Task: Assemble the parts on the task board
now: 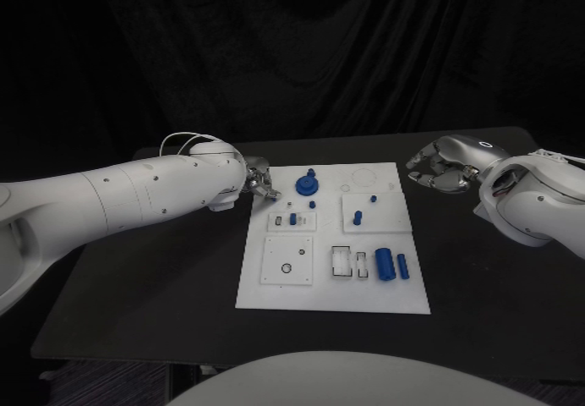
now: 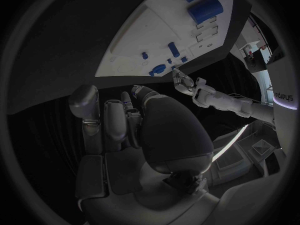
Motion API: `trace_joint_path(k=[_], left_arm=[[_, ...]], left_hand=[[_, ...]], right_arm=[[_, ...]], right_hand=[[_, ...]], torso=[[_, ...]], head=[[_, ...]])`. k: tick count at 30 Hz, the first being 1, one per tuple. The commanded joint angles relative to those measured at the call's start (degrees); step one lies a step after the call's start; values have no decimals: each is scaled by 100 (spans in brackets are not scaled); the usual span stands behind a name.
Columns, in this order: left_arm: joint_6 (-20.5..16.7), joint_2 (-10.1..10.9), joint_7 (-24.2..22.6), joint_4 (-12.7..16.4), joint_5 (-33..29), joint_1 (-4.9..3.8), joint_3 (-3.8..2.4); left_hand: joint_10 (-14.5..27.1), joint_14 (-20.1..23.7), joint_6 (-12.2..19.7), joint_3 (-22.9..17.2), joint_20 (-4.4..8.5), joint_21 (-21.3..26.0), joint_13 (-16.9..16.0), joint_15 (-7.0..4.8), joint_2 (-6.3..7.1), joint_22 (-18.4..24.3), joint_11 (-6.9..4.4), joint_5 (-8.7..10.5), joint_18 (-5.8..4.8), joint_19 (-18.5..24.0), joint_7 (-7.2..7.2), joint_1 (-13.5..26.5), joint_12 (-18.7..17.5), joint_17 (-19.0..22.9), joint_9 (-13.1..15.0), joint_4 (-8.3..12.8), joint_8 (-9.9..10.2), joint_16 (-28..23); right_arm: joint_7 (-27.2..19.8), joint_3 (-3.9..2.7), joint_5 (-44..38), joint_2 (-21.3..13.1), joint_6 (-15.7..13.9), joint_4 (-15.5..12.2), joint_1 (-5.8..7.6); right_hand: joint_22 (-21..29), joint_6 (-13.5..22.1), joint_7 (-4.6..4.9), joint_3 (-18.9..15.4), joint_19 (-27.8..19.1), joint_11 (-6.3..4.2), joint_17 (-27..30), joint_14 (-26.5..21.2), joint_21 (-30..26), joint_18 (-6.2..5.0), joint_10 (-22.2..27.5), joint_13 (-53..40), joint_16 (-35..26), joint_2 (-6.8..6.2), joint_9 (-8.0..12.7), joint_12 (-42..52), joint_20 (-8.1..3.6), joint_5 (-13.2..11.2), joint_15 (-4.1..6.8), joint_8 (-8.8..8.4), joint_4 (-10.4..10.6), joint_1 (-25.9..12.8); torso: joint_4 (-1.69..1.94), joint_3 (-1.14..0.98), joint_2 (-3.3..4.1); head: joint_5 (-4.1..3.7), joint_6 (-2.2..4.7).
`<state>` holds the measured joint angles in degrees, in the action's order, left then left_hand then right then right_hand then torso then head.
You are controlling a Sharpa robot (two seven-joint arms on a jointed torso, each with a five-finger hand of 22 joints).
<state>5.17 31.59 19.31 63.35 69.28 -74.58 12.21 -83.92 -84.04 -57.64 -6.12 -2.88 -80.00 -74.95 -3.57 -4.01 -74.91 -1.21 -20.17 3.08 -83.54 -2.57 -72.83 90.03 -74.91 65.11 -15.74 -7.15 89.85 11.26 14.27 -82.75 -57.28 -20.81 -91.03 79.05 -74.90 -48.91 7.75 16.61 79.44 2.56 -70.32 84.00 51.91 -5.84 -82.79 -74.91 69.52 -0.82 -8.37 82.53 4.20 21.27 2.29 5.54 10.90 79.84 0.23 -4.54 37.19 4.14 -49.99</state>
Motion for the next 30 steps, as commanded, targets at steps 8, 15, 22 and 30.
trace_joint_path(k=[8,15,22,30], left_arm=[[-59,17,-151,19,-34,15,-5],[-217,53,-214,53,-117,16,-5],[-426,194,-186,188,-920,16,-5],[-644,526,-256,563,-2117,17,-4]], left_hand=[[-608,-596,-116,-1490,16,25,-1505,-21,596,-1158,-15,-29,-42,39,9,37,-3,-1509,78,40,6,15],[-608,-596,-189,-1904,24,18,-1505,-26,713,-1160,-31,-30,-43,36,23,142,-3,-1509,158,134,-59,15],[-608,-596,-299,-2349,47,18,-1505,-58,902,-1159,-61,-49,-42,37,58,235,-3,-1509,268,372,-157,15],[-608,-596,-440,-2489,64,44,-1505,-76,985,-1151,-88,66,-35,57,94,380,-3,-1509,350,472,-258,15]], right_arm=[[131,-4,-13,0,99,-14,-14],[151,-4,-13,-2,138,-15,-14],[175,-4,-13,-10,171,-15,-14],[198,-4,-13,-39,184,-17,-14]], right_hand=[[-269,-38,16,55,-5,-2,15,116,-53,-101,47,-703,-38,-35,9,-44,-2,36,-51,-3,-1,-7],[-260,-35,17,59,-13,-3,29,112,-82,-106,60,-689,-53,-35,11,-57,-1,36,-51,-5,-3,-7],[-258,-32,17,63,-16,-4,34,108,-92,-108,66,-683,-59,-36,13,-64,-1,36,-51,-8,-4,-8],[-252,-31,17,68,-22,-7,45,103,-110,-111,72,-677,-73,-36,15,-70,-1,36,-50,-10,-6,-8]], torso=[[3,-1,3],[7,-1,4],[6,-1,5],[4,-3,0]], head=[[9,-1],[15,-1],[19,-1],[12,-1]])
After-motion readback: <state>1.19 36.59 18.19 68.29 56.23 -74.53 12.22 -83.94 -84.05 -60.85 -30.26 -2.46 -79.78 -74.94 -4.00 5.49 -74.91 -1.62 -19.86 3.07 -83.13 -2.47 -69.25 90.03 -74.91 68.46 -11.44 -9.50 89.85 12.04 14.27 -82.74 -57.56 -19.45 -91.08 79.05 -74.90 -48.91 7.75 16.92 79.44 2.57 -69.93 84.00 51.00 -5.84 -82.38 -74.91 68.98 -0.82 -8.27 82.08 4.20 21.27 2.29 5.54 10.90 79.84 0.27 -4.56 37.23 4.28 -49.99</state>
